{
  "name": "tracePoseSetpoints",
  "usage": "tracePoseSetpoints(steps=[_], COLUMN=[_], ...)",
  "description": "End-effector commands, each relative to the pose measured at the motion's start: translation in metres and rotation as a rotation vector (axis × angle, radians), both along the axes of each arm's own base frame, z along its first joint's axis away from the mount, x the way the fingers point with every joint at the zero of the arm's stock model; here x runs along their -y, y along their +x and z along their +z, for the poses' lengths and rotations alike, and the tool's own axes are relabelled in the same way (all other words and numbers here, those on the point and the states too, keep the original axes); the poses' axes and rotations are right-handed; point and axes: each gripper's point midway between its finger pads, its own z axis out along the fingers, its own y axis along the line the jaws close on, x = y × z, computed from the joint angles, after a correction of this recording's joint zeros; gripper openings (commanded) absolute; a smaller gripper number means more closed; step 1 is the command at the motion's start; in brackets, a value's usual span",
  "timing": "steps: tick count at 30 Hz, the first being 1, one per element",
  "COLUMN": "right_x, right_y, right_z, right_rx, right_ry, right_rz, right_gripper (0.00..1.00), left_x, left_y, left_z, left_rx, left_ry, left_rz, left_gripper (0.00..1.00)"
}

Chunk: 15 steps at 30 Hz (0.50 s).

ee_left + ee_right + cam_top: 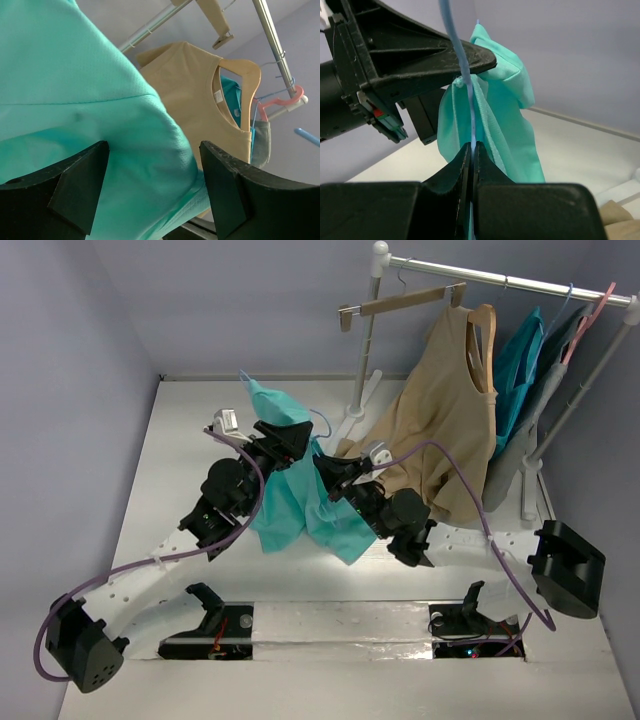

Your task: Place the t-shirt on the hanger

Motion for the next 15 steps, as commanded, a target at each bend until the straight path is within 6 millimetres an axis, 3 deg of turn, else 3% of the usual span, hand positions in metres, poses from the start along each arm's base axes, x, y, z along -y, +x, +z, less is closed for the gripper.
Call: tracePoseSetpoints(steps=[1, 4, 7, 8, 12, 13, 15], right_x=[-0.011, -0.016, -0.017, -0.018, -0.022, -0.022, -0.020], right_y=[-0.013, -0.014, -0.012, -0.011, -0.010, -0.010, -0.012], right_z=[0.034, 0.029, 0.023, 0.019, 0.011, 0.011, 0.011], right_rx=[0.073, 0.063, 0.048, 0.040, -0.004, -0.008, -0.034], right_ry=[0.059, 0.038, 0.032, 0.021, 0.033, 0.037, 0.043], right_rz=[0.057, 0.075, 0.073, 0.071, 0.082, 0.083, 0.090], right_gripper=[0.00, 0.00, 0.00, 0.00, 0.00, 0.00, 0.00], left_x=[0.010, 0.013, 0.014, 0.014, 0.016, 0.015, 0.013], left_y=[-0.004, -0.006, -0.007, -0.008, -0.009, -0.009, -0.009], left_z=[0.038, 0.042, 0.041, 0.041, 0.034, 0.033, 0.033], left_rx=[0.087, 0.114, 0.129, 0.130, 0.122, 0.120, 0.122], left_ry=[-0.058, -0.073, -0.084, -0.090, -0.089, -0.090, -0.090], left_rz=[-0.051, -0.069, -0.081, -0.083, -0.092, -0.091, -0.081], left_gripper=[0.70, 0.63, 0.42, 0.30, 0.05, 0.00, 0.00])
